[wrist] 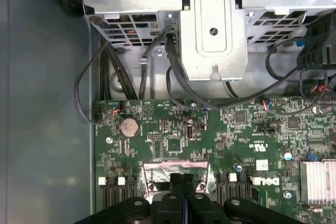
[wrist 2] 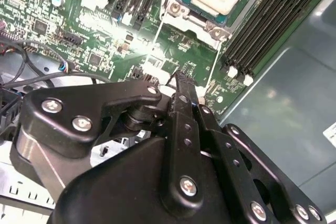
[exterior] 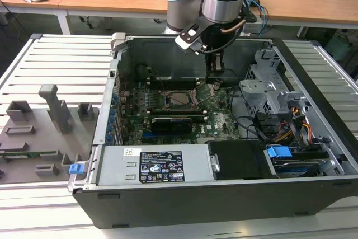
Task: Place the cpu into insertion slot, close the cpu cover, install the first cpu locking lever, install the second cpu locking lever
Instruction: 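Close the cpu cover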
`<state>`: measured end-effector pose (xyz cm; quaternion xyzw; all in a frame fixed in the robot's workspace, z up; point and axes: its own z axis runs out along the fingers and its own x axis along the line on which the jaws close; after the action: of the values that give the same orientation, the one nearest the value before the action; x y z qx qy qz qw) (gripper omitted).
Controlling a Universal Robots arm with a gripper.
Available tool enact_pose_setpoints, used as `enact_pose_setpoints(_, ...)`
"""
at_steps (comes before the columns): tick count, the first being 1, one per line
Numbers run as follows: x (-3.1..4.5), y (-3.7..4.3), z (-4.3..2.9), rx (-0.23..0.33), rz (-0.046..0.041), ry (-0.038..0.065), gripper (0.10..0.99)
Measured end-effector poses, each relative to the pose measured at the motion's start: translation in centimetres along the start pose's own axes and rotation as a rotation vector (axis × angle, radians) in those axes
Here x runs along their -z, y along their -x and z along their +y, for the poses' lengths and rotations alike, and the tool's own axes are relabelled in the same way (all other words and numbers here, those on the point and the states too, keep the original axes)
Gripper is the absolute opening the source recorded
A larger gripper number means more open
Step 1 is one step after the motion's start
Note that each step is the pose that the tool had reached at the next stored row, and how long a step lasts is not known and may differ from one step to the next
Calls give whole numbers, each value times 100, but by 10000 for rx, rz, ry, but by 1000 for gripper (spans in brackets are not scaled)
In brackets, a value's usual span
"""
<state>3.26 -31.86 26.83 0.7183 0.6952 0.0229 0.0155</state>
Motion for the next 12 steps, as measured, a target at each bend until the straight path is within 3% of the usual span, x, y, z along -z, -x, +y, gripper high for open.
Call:
enact_pose_setpoints(6, -12, -2, 83, 3, -2, -5, 110)
enact_pose_setpoints(12, -42, -9, 227, 46, 1, -25, 110)
